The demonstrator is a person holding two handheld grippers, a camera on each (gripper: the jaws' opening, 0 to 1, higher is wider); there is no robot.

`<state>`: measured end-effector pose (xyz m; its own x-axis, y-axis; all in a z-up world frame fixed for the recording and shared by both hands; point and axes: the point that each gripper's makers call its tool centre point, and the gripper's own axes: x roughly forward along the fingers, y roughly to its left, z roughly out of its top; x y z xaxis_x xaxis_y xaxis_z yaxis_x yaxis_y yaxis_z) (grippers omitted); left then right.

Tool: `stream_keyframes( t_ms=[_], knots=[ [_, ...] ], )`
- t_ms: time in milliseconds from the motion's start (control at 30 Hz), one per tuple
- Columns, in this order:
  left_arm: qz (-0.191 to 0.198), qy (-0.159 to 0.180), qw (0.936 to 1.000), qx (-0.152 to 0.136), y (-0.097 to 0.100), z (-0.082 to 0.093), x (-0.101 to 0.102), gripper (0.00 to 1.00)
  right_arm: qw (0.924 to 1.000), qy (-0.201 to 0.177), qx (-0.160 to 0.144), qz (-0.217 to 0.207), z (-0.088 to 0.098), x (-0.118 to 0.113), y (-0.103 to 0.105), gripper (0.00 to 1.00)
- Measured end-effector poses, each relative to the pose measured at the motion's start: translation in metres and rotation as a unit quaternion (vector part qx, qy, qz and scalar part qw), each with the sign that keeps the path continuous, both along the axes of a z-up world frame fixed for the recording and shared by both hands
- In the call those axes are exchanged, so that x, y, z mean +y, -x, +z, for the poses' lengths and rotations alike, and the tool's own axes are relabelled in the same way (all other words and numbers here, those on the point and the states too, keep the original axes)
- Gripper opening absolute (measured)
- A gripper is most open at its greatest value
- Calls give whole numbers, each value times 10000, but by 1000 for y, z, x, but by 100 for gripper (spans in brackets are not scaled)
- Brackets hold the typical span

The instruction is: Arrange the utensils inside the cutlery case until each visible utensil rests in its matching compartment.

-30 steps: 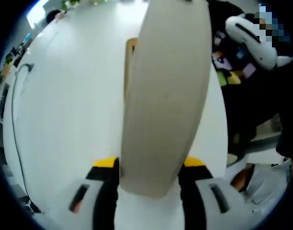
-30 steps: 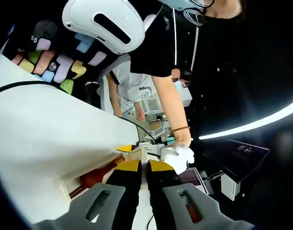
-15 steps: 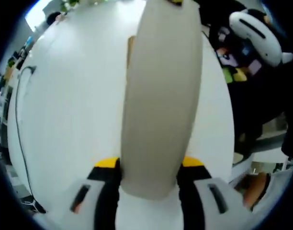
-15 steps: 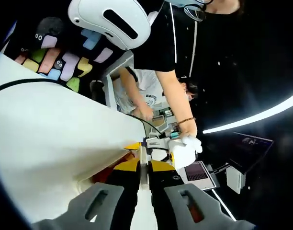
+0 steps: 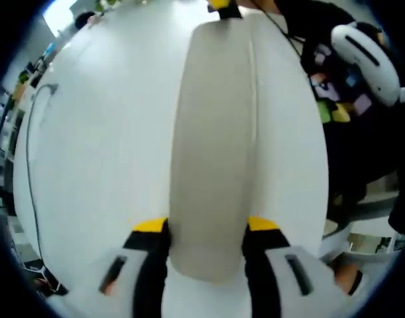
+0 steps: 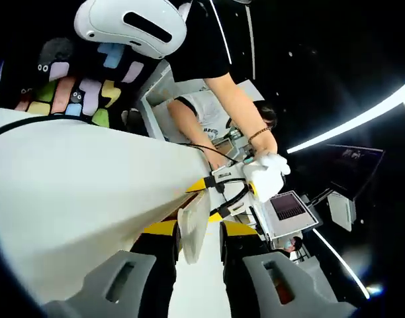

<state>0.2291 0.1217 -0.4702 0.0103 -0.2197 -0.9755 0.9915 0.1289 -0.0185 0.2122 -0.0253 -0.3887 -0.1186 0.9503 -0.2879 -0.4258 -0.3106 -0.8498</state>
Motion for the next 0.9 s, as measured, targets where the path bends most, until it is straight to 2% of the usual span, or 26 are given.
stream_keyframes(
  t_ms=[233,367,467,500,533,633,767,900],
  knots=[
    [-5,-36,10000,-30,-1,1,0,45,9993,164,265,-205,-9,-7,-5,24],
    [-13,-51,10000,-35,-1,1,0,45,9988,197,339,-290,-11,-10,-7,17],
    [-8,-49,10000,-33,-1,1,0,45,9991,191,208,-302,-13,-13,-7,8],
    [-13,-52,10000,-34,-1,1,0,45,9994,114,80,-305,-11,-14,-6,7],
    [-14,-52,10000,-35,-1,2,0,45,9995,124,71,-298,-10,-14,-6,7],
    [-3,-55,10000,-28,-1,2,-1,45,9992,203,-230,-243,-12,-11,-2,7],
    [18,-62,10000,-23,-1,2,-1,45,9991,228,-275,-226,-12,-12,-2,7],
    [18,-14,10000,-25,-1,2,-1,45,9985,374,-273,-295,-26,-20,-1,8]
  ],
)
